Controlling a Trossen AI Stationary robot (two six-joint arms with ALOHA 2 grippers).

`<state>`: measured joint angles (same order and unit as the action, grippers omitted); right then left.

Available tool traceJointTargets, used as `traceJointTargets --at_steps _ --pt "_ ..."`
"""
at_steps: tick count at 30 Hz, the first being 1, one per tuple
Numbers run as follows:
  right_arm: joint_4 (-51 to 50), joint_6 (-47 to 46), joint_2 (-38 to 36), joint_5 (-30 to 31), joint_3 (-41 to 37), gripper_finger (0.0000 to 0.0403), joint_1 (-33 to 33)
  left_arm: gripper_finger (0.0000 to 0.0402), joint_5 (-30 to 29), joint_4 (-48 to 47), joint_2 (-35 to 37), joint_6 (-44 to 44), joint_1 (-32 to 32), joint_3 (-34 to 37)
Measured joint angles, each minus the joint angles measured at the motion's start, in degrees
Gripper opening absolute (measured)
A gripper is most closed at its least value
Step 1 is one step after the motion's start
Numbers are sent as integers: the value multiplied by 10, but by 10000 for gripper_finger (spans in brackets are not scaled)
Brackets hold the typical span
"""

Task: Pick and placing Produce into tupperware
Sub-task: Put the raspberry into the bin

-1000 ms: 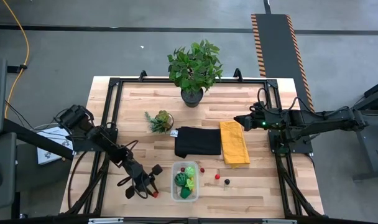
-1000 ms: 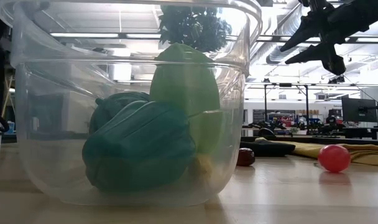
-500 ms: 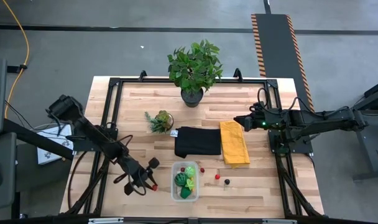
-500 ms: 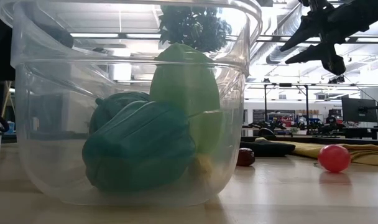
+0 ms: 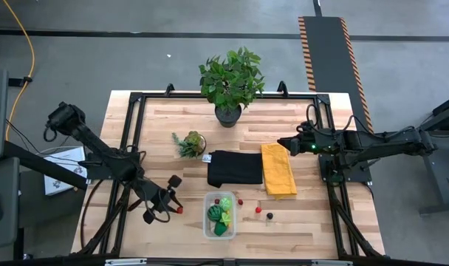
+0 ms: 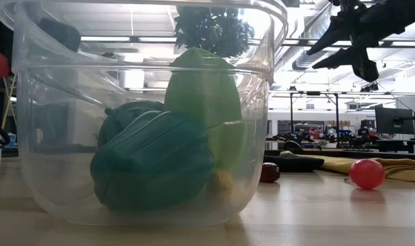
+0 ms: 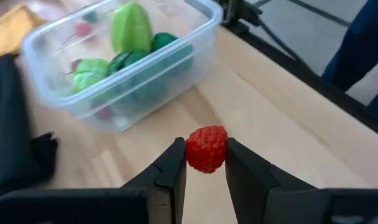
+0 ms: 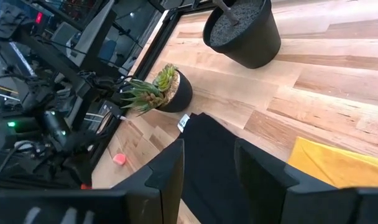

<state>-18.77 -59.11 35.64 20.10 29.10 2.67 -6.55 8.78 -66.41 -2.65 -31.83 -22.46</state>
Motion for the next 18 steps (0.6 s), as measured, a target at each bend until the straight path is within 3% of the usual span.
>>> traceJointTargets --at_steps 8,18 --pt "19 4 0 -5 0 133 0 85 -36 -144 88 45 5 -14" --pt "42 17 0 -12 0 133 0 85 -29 -374 105 60 63 -153"
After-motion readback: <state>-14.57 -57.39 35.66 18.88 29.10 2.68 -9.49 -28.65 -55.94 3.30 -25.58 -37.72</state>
